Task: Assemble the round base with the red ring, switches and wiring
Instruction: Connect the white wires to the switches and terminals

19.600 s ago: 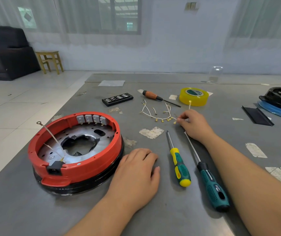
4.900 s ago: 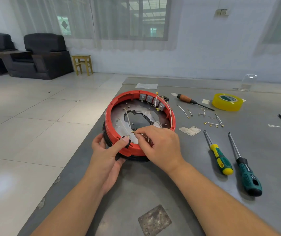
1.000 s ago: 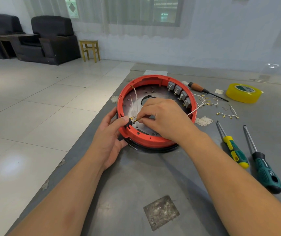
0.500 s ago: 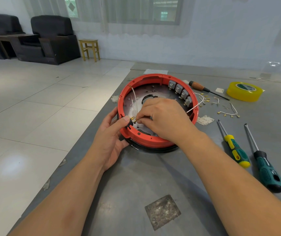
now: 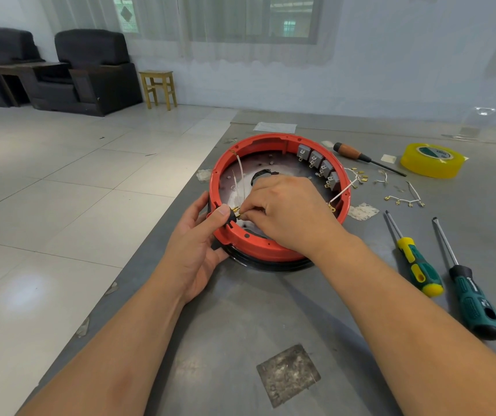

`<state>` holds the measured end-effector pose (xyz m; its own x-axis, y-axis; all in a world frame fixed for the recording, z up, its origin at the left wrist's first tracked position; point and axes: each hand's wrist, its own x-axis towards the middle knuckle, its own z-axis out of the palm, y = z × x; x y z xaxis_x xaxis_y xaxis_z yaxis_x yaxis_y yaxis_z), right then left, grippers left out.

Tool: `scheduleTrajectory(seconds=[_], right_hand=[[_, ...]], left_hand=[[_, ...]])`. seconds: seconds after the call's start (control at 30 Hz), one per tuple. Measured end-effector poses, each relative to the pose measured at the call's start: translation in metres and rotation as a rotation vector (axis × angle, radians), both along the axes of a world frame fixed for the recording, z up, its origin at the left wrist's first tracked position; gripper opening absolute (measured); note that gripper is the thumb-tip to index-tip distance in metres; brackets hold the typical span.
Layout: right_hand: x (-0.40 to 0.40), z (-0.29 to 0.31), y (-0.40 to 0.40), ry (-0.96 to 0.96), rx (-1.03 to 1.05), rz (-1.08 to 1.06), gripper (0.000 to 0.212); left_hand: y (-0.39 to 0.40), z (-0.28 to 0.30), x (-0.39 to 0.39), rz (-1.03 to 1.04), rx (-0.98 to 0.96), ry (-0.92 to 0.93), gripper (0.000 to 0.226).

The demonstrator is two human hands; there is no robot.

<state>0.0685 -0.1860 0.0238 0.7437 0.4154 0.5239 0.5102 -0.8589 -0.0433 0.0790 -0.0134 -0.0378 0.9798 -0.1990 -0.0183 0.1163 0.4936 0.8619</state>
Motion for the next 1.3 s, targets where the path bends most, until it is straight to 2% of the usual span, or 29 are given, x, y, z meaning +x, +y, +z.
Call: scheduleTrajectory(seconds=[0.3, 0.47, 0.6, 0.77, 0.83, 0.97, 1.03, 1.1, 1.2, 1.3], right_hand=[[0.001, 0.000, 0.000, 0.007, -0.032, 0.006, 0.022], [0.002, 0.002, -0.005, 0.106, -0.013, 0.026, 0.020], [0.002, 0.003, -0.016, 0.101, -0.076, -0.107, 0.025], [-0.002, 0.012, -0.032, 0.091, -0.008, -0.175, 0.041], [-0.002, 0.016, -0.045, 0.045, 0.101, -0.237, 0.045], [-0.003, 0.008, -0.081, -0.051, 0.525, -0.362, 0.033], [-0.004, -0.005, -0.094, 0.061, 0.717, -0.445, 0.038], [-0.003, -0.022, -0.102, 0.290, 0.881, -0.543, 0.050], [-0.001, -0.047, -0.098, 0.575, 1.226, -0.477, 0.057], [-0.001, -0.059, -0.094, 0.585, 1.449, -0.367, 0.062]], left_hand=[[-0.001, -0.002, 0.001, 0.013, 0.019, 0.011, 0.067], [0.001, 0.000, 0.000, 0.019, 0.005, 0.018, 0.069], [0.001, 0.001, 0.001, 0.060, 0.045, 0.053, 0.056], [0.002, 0.001, 0.002, 0.106, 0.181, 0.043, 0.050], [0.005, 0.001, 0.004, 0.141, 0.240, 0.026, 0.053], [0.010, 0.003, 0.004, 0.224, 0.510, -0.049, 0.055], [0.012, 0.005, 0.002, 0.228, 0.657, -0.079, 0.046], [0.014, 0.006, 0.001, 0.218, 0.776, -0.070, 0.051], [0.017, 0.006, -0.001, 0.184, 0.869, -0.056, 0.053], [0.017, 0.006, -0.002, 0.160, 0.914, -0.075, 0.050]])
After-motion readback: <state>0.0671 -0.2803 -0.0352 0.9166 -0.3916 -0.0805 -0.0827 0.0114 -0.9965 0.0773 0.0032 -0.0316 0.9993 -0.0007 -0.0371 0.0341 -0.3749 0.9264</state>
